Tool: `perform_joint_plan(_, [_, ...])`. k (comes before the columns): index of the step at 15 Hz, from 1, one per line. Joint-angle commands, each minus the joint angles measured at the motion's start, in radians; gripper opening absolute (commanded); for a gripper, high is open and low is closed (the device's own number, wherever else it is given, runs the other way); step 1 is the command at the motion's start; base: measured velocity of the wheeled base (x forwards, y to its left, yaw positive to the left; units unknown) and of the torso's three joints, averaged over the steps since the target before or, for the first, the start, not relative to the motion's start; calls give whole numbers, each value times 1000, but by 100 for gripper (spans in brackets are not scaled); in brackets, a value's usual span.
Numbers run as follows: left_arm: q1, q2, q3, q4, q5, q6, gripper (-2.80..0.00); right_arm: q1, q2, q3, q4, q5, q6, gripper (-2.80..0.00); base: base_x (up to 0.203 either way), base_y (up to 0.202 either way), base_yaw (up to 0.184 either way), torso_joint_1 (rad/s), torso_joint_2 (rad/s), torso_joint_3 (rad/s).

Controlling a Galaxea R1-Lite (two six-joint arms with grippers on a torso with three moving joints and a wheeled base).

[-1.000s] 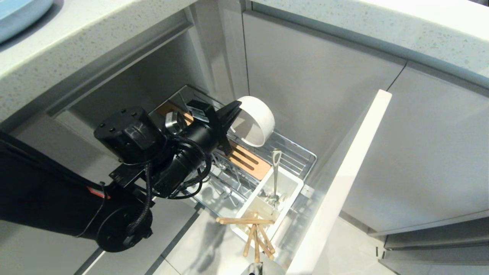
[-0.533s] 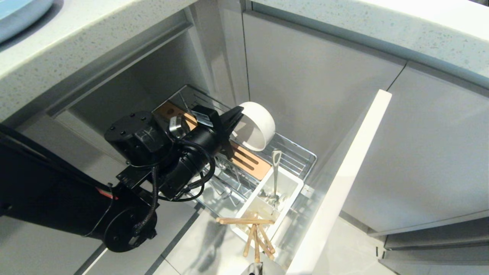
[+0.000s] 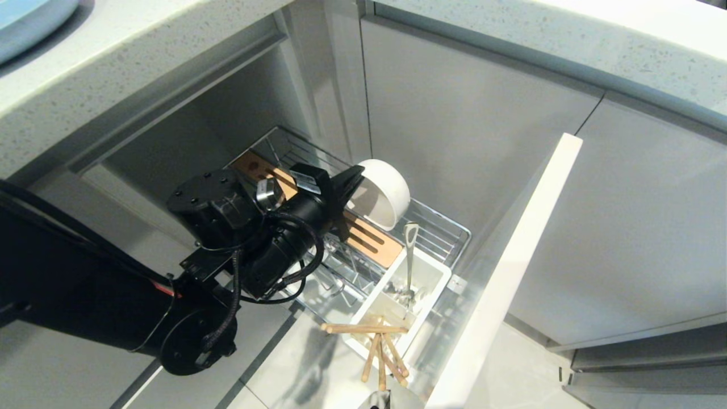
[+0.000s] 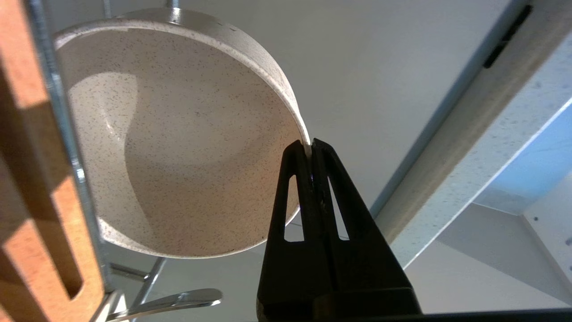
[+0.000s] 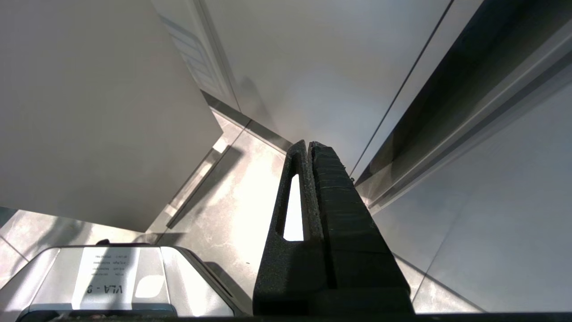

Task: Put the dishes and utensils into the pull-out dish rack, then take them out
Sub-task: Pick up the bowl and place it in the cupboard

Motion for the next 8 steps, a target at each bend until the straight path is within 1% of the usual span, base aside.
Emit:
perform_joint_plan(1, [0,9,-1,-1,0,-9,-280,0,0,2,-1,0,0,-280,0,0,0,0,0,0])
perform_joint_plan(8, [0,24,-1,11,0,-9,-280,0,0,2,-1,0,0,-280,0,0,0,0,0,0])
